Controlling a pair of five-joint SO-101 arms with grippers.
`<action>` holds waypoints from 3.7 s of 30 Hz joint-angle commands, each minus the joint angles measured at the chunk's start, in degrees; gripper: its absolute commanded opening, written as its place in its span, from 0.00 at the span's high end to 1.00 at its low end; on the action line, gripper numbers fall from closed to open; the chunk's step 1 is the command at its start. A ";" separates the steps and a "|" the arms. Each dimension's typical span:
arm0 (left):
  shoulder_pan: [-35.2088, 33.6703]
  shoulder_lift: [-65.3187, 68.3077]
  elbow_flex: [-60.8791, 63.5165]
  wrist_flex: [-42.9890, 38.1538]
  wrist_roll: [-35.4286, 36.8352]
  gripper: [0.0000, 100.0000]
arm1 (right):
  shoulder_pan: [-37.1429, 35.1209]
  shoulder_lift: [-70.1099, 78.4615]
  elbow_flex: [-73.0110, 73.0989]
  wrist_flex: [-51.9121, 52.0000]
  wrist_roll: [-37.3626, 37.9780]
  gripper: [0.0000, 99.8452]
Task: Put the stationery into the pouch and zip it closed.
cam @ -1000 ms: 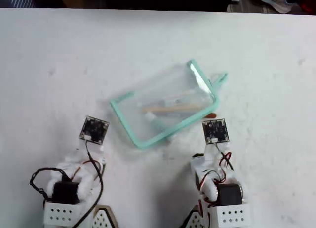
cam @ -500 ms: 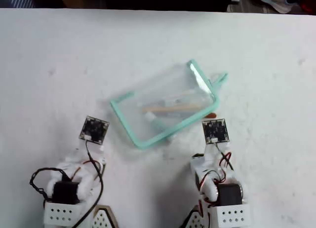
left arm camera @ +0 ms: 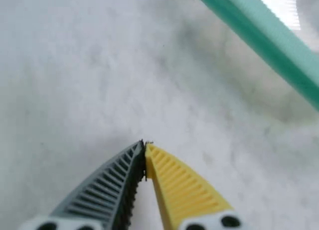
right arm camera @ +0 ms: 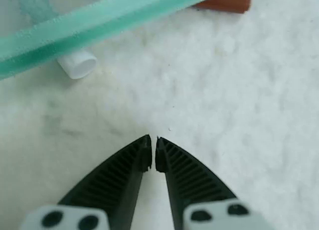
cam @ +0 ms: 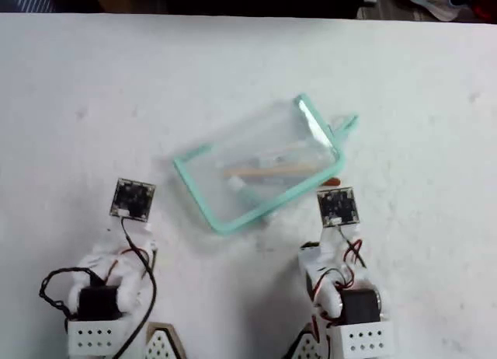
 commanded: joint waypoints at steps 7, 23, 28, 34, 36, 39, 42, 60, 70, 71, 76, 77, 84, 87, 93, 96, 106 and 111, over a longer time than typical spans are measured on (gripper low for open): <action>-0.66 -0.66 -0.09 -1.58 0.70 0.98 | -2.15 -0.22 0.53 0.40 -0.18 0.98; 2.15 -0.66 -0.09 -3.60 0.79 0.98 | -7.87 -0.31 0.53 -28.00 -0.18 0.98; 2.51 -0.66 -0.09 -3.60 0.70 0.98 | -11.03 -0.13 0.53 -39.34 -0.18 0.98; 2.77 -0.66 -0.09 -3.08 0.70 0.98 | -7.52 -0.13 0.53 -31.43 -0.18 0.98; 2.77 -0.66 -0.09 -3.08 0.70 0.98 | -5.41 -0.22 0.53 -30.20 -0.18 0.98; 2.86 -0.66 -0.09 -3.78 0.70 0.98 | -3.38 -0.40 0.53 -30.29 -0.09 0.98; 2.51 -0.66 -0.09 -7.03 0.35 0.98 | -1.45 -0.40 0.53 -30.29 -0.09 0.98; 2.86 -0.66 -15.12 -24.26 0.70 0.98 | 6.37 -0.40 0.53 -31.52 -0.09 0.98; 12.00 -0.40 -19.78 -24.26 0.35 0.98 | 6.46 -0.48 0.53 -31.52 -0.09 0.98; 12.79 -0.40 -18.11 -24.26 0.18 0.98 | 6.46 -0.48 0.53 -31.52 -0.09 0.98; 14.46 -0.31 -14.86 -23.91 -7.03 0.98 | 6.46 -0.48 0.53 -31.60 -0.09 0.98; 14.29 -0.22 -14.77 -23.91 -6.95 0.98 | 6.46 -0.48 0.53 -31.60 -0.09 0.98; 14.37 16.04 -21.89 -24.53 -6.86 0.98 | 6.46 -0.48 0.44 -32.57 -0.09 0.98; 14.46 28.88 -27.60 -24.70 -6.59 0.98 | 6.46 -0.48 0.44 -32.57 -0.09 0.98; 14.46 41.54 -33.58 -25.14 1.23 0.98 | 6.46 -0.48 0.44 -32.57 -0.09 0.98; 14.46 42.24 -33.05 -29.27 1.93 0.98 | 6.46 -0.48 0.44 -32.66 -0.09 0.98; 18.86 66.51 -43.25 -32.79 14.59 0.84 | 6.37 -0.40 0.44 -32.57 -0.09 0.98; 22.99 74.42 -43.78 -36.40 14.95 0.84 | 6.37 -0.40 0.44 -32.57 -0.09 0.98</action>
